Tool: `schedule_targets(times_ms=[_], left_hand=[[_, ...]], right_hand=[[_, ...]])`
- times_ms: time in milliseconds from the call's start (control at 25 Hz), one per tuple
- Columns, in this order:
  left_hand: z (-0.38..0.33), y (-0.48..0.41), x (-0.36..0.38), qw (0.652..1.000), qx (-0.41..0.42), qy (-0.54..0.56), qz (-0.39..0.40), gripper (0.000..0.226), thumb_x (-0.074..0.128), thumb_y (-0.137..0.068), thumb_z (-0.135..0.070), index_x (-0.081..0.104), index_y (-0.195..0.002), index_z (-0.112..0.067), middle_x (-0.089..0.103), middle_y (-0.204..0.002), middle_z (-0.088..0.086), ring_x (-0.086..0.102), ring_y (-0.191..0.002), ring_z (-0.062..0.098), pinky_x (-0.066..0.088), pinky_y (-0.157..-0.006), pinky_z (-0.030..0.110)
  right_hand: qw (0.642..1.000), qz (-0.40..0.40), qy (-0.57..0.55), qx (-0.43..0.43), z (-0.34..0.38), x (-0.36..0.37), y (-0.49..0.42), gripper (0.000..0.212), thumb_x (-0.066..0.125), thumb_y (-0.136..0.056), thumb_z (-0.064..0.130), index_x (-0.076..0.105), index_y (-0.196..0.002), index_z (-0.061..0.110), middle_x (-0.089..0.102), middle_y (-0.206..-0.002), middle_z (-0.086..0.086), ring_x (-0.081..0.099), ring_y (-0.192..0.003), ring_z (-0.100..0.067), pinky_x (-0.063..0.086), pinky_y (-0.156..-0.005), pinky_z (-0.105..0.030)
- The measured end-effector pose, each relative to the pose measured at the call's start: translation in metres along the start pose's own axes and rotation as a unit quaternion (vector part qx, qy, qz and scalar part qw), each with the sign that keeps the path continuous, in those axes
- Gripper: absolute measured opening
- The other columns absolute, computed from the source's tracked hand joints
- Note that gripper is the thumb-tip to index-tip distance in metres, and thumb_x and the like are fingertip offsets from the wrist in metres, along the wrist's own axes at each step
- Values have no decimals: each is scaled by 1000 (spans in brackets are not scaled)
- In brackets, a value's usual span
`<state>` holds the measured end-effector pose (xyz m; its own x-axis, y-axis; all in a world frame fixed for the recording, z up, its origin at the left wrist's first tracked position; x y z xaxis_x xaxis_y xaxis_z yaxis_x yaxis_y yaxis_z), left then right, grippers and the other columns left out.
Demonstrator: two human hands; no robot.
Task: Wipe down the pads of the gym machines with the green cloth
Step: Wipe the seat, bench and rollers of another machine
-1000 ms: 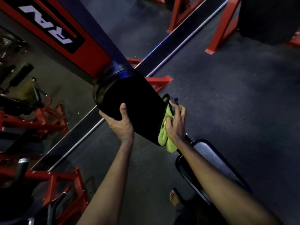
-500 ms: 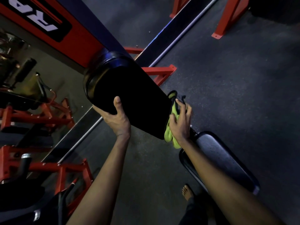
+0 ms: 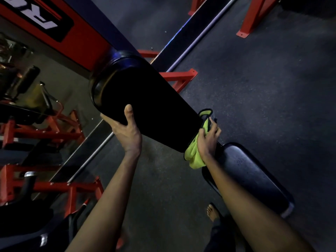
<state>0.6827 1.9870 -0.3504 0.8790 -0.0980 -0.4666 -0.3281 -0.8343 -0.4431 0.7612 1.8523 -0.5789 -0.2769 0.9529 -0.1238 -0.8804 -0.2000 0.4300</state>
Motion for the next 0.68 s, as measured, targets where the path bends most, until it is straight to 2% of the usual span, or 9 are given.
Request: schedule_targets(times_ms=[120, 240, 400, 520, 600, 680], left_hand=[[-2, 2, -1, 1000, 3, -5, 8, 77, 57, -101, -28, 11, -155, 3, 29, -139, -15, 29, -116, -36, 24, -98, -4], [-2, 1, -3, 1000, 10, -9, 16, 73, 56, -102, -24, 12, -155, 0, 31, -134, -23, 32, -115, -36, 28, -98, -2], [-5, 1, -5, 1000, 7, -7, 26, 70, 56, -103, -24, 13, -154, -2, 32, -135, -26, 34, -118, -32, 30, -99, 0], [-4, 2, -6, 1000, 16, -9, 25, 75, 55, -102, -26, 10, -155, 2, 32, -139, -16, 31, -115, -36, 27, -98, -2], [-1, 3, -7, 999, 10, -7, 35, 77, 56, -102, -30, 11, -154, 5, 35, -137, -16, 32, -113, -37, 27, -94, -5], [1, 0, -12, 999, -7, -8, 51, 89, 56, -98, -45, 8, -155, 3, 35, -146, -8, 29, -118, -33, 25, -98, -3]], right_hand=[[1000, 3, -2, -4, -7, 7, 11, 66, 46, -84, 41, 31, -149, 40, 30, -154, -8, 49, -129, -35, 48, -104, -53], [1000, -7, -5, 2, -6, 8, 1, 67, 43, -80, 44, 35, -147, 38, 34, -151, -10, 51, -126, -36, 47, -104, -55], [999, 4, -1, 44, -21, 6, -3, 66, 49, -88, 39, 32, -151, 31, 35, -153, -16, 51, -128, -36, 43, -107, -49], [991, 22, -48, 124, -46, 17, 23, 69, 56, -96, 24, 25, -156, 11, 35, -155, -24, 42, -138, -38, 31, -113, -36], [980, 8, -101, 170, -43, 22, 28, 69, 55, -92, 28, 28, -152, 6, 39, -153, -21, 44, -137, -34, 31, -112, -33], [974, -6, -125, 189, -38, 23, 26, 55, 55, -86, 35, 40, -134, 13, 51, -141, -17, 52, -127, -34, 40, -110, -42]])
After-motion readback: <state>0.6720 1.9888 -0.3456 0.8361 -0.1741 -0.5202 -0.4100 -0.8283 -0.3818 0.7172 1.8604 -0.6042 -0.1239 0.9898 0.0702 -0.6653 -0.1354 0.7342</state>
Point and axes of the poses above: each hand's wrist, its own y-axis away from the middle knuckle, its own x-axis out of the palm, z = x × y, the point moved 2 cm from there along -y, towards the middle knuckle
